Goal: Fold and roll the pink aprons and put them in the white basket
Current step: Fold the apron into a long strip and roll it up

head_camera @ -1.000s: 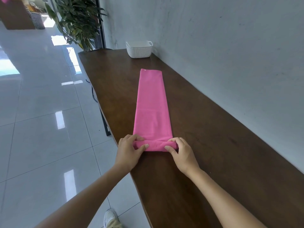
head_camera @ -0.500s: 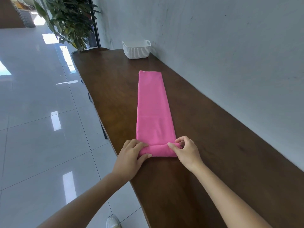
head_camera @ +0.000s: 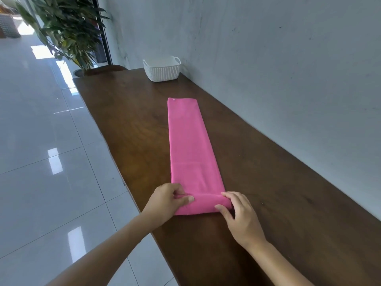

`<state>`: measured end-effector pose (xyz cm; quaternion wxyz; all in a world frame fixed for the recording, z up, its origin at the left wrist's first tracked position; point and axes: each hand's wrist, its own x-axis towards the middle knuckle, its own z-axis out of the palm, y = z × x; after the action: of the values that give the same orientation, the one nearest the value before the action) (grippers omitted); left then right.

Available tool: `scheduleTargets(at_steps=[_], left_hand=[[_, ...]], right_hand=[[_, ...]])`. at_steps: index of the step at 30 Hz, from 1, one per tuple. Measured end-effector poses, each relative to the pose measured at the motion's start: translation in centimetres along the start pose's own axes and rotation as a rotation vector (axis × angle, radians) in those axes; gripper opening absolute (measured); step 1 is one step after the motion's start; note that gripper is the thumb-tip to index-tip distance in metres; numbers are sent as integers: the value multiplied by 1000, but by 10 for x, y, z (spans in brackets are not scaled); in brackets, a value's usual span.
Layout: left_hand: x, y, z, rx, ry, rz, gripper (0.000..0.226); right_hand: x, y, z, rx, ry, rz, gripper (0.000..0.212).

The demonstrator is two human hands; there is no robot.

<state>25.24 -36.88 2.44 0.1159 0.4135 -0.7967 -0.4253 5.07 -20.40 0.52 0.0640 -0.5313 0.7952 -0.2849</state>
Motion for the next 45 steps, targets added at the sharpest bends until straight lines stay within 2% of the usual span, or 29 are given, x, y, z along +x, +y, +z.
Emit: scheduleTargets(at_steps=[2,6,8,12,17,21,26,30,34,37,39,41,43,45], left_hand=[[5,1,-1,36,87,-8,41],[5,4,-4,103,186,99,31],[3,-1,-5,112,168,184,32],[2,-16,-9,142,66,345,47],[11,-21,-12,144,98,404,45],[16,-15,-9,84,143,312,34],[20,-7,-10,62,131,192,27],[30,-10,-15,54,87,61,37],[40,-17,-33,-18,-33,-52,48],[45,-19,-42,-7,-66,-112,38],[45,-20,-42,20,5,-119,29],[38,-20,-40,82,119,-61,22],[32,-20,-39,126,217,87,18],[27,-21,-38,183,246,235,23]], right_hand=[[7,-2,2,20,-6,55,65],[18,-9,5,41,-5,140,53],[23,-14,4,46,-23,198,47],[38,-23,-3,87,-55,331,42],[49,-28,-1,55,-15,412,44],[51,-33,0,38,21,419,45],[43,-37,1,75,-22,319,48],[41,-37,-3,60,-75,273,50],[42,-39,0,56,-105,244,51],[47,-40,9,55,-115,241,52],[55,-44,13,68,-115,268,53],[63,-47,16,102,-100,299,55],[71,-50,15,108,-96,340,54],[79,-52,13,73,-112,386,52]])
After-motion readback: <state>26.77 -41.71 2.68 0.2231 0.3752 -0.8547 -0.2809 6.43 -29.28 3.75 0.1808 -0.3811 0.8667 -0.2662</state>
